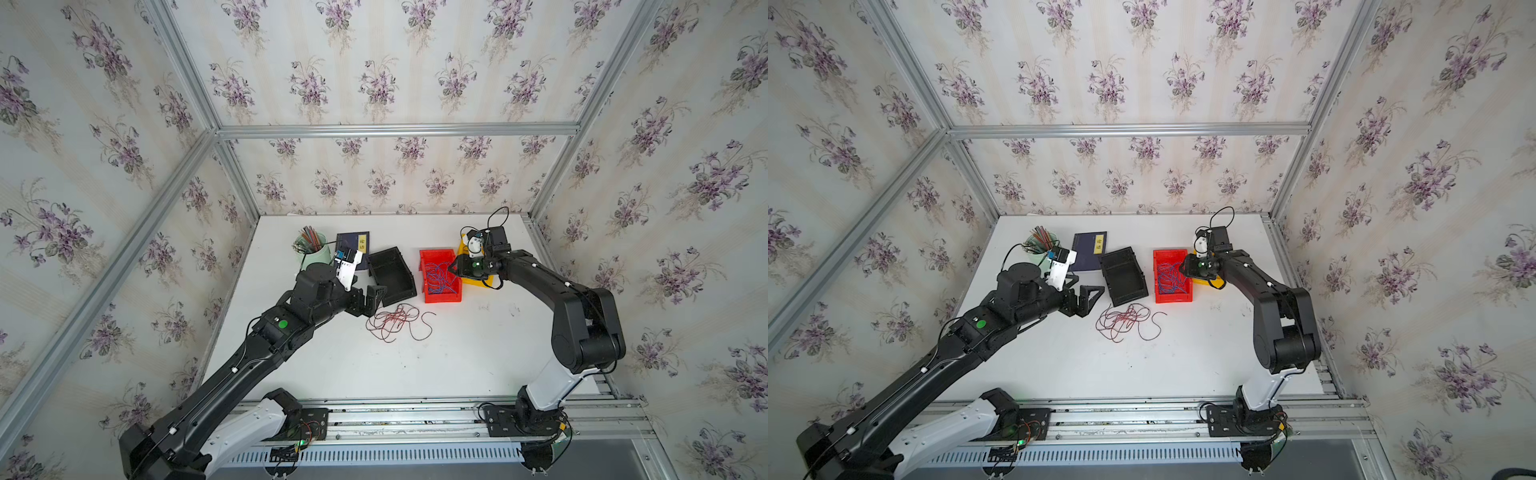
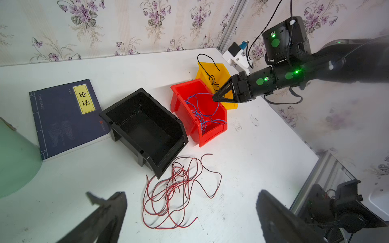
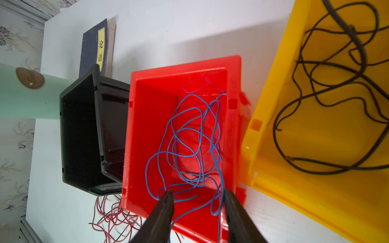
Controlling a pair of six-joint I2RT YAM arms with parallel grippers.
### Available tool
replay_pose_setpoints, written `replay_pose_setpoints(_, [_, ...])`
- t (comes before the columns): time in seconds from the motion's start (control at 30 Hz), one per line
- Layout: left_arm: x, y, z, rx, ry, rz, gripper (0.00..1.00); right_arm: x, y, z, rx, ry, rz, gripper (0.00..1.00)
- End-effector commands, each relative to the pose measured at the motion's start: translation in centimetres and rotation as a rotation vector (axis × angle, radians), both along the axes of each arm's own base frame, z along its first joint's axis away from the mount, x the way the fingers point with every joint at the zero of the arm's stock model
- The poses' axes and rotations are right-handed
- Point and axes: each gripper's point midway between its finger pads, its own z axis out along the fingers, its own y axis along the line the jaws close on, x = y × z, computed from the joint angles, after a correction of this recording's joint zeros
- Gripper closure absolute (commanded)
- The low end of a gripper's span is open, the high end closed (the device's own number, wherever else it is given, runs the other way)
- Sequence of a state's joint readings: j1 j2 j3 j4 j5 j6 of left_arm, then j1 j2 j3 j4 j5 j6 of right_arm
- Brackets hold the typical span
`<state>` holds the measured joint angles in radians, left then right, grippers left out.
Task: Untangle and sort cables by color
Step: Adjust the cable in the bin.
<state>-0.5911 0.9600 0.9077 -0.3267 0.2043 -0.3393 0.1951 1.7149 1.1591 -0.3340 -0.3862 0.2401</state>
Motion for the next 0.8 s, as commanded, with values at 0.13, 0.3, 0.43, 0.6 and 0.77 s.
replay_pose_setpoints(0.13, [0.2, 0.3, -0.3, 0.041, -0.011, 0.005, 0.01, 0.3, 0.7, 0.6, 0.037, -0.008, -0.005, 0.59])
replay_pose_setpoints(0.3, [0.3, 0.5, -0.5, 0.053, -0.008, 0.010, 0.01, 0.3, 1.5, 0.7, 0.030, -0.016, 0.012, 0.73])
replay_pose_setpoints(0.43, [0.2, 0.6, -0.7, 0.059, -0.005, 0.012, 0.01, 0.5, 1.8, 0.3, 0.008, -0.015, 0.016, 0.88])
replay_pose_setpoints(0.6, [0.0, 1.0, -0.8, 0.066, -0.002, 0.021, 0.01, 0.6, 2.3, -1.2, -0.017, 0.006, 0.030, 0.92])
replay_pose_setpoints(0.77, [-0.3, 1.5, -0.9, 0.077, -0.001, 0.033, 0.01, 0.6, 3.5, -3.2, -0.066, 0.029, 0.071, 0.94])
